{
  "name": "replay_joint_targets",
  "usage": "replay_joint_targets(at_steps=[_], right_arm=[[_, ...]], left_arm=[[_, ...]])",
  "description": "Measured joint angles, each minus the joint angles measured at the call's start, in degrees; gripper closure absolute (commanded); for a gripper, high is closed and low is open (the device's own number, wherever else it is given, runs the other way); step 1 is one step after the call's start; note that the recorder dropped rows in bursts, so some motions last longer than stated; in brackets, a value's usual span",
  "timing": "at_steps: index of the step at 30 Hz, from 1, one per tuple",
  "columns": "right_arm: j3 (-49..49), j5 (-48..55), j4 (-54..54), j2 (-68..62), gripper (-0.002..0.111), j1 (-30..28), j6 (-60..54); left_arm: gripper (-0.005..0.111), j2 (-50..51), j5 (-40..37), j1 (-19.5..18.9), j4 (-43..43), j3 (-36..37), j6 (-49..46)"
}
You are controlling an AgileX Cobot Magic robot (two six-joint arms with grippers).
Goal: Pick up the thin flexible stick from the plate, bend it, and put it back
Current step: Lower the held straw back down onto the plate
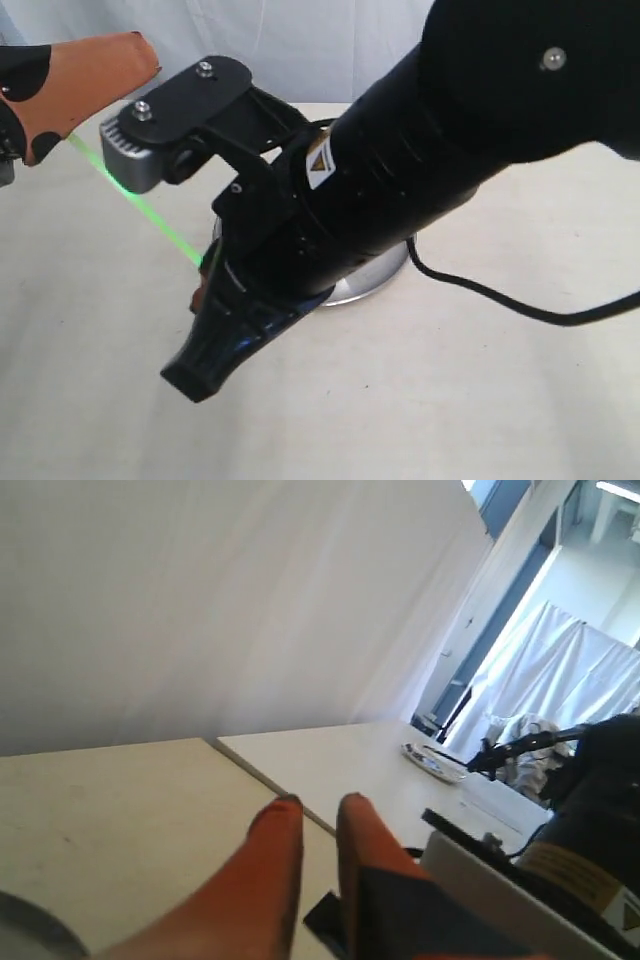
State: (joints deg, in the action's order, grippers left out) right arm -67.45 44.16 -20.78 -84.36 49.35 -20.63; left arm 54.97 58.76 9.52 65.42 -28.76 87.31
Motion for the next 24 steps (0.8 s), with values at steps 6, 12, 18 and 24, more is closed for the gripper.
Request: replay_joint_targets(at_steps=[6, 12, 18, 24], right_arm=[[0.03, 0.42, 17.95, -0.51, 0.109, -1.81, 12.70], [0.03, -1.12, 22.79, -5.75, 0.109, -8.46, 15.64], [-0.08, -11.79, 24.15, -17.73, 0.109, -16.92, 15.96], [-3.35, -16.55, 24.15, -28.39, 0.109, -19.52, 15.96]], left_arm=[[0.058, 0.00, -2.29, -0.10, 0.60, -0.11, 0.00], [0.068, -0.73, -1.52, -0.20, 1.11, -0.11, 0.22], [0.091, -5.02, -0.99, -0.20, 3.06, -0.11, 0.37], [0.107, -9.92, -2.24, -0.20, 8.18, -0.11, 2.43]])
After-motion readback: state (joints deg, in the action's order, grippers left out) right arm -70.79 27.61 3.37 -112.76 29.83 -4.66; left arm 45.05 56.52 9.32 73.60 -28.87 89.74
